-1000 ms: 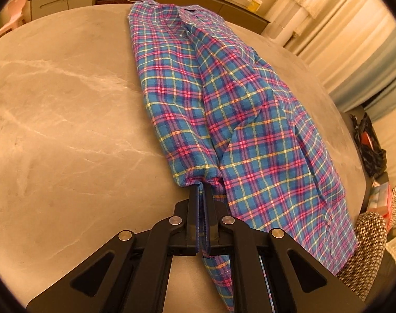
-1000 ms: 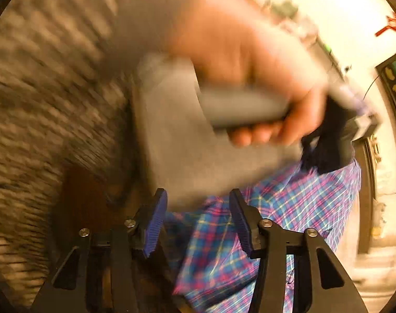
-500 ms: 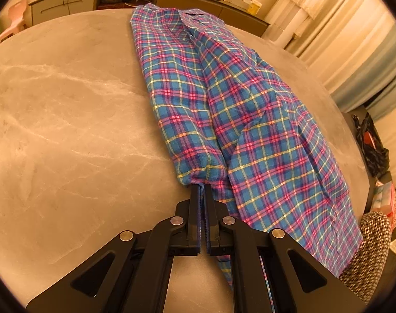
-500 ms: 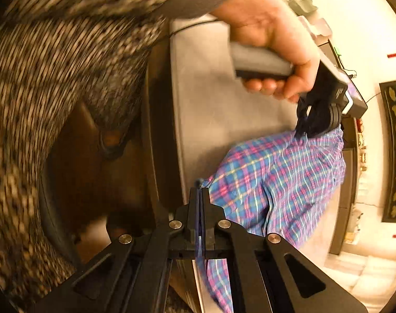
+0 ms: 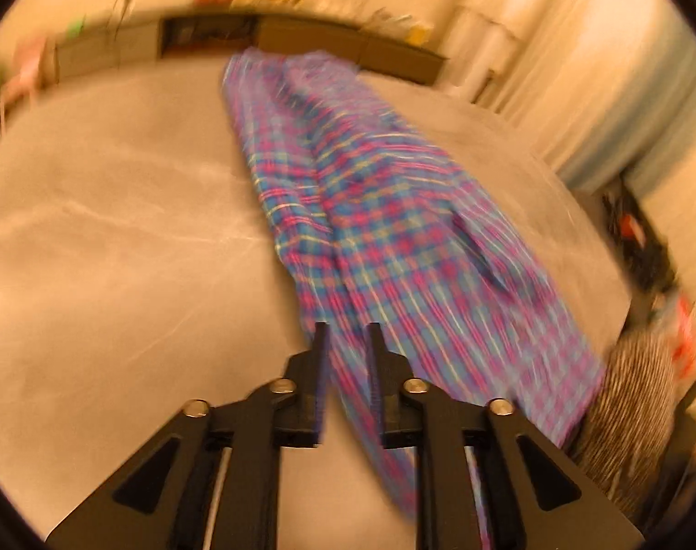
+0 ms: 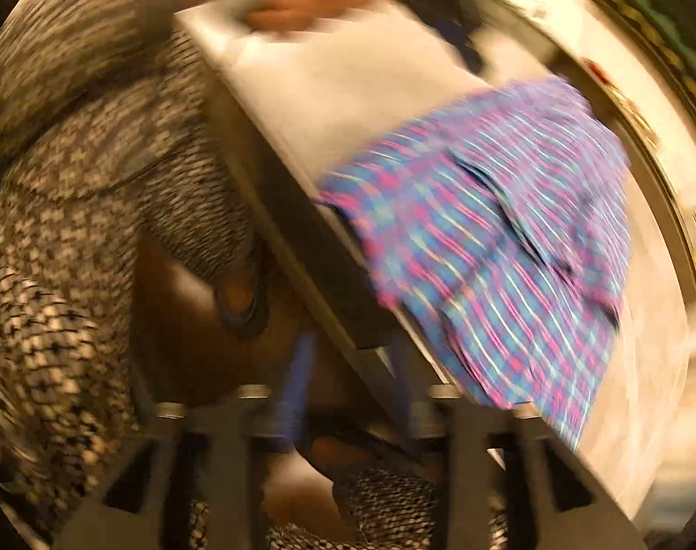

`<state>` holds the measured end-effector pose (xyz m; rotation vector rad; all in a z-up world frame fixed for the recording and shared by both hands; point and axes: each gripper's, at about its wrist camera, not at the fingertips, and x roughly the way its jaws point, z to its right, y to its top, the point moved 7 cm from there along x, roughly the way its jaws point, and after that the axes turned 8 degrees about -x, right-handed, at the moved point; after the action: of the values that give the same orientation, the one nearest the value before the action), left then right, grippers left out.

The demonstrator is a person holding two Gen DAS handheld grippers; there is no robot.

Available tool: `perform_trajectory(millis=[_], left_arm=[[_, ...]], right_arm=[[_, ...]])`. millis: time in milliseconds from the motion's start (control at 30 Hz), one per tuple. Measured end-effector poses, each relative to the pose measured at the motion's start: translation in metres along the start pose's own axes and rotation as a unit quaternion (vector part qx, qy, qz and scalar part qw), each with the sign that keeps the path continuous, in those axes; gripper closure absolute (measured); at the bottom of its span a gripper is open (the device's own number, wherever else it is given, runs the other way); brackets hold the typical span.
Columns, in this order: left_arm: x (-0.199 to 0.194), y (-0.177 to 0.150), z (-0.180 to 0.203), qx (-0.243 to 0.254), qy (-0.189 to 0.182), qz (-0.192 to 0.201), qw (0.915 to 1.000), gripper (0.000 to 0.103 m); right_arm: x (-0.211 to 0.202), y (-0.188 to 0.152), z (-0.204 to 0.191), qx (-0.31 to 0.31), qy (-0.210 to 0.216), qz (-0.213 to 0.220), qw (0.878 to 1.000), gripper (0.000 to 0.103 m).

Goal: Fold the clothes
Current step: 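Lift the hem with both grippers and fold it toward the collar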

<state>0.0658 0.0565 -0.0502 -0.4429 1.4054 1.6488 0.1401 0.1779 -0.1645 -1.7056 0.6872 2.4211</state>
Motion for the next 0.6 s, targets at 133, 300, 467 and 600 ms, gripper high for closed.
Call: perform_trajectory(millis=[133, 300, 467, 600], left_arm=[[-0.024, -0.072, 0.065, 0.122, -0.042, 0.013, 0.9915, 0.037], [-0.006, -0.136, 0.127, 0.313, -0.007, 0.009, 0.9497, 0.037], [0.021, -0.124, 0.114, 0.294, 0.017, -0.017, 0.9554, 0.067], [0.028, -0.099, 0.091, 0.208, -0.016, -0.043, 0.9771, 0.092]], right_arm=[[0.012, -0.028, 0.007, -0.036, -0.064, 0.003, 0.997, 0.05], [0.031, -0.028, 0.01, -0.136, -0.136, 0.005, 0.981, 0.044], [0.037, -0.022, 0.024, -0.109, -0.083, 0.027, 0.99, 0.061], [0.025, -0.027, 0.045, -0.006, 0.015, 0.068, 0.998, 0.073]])
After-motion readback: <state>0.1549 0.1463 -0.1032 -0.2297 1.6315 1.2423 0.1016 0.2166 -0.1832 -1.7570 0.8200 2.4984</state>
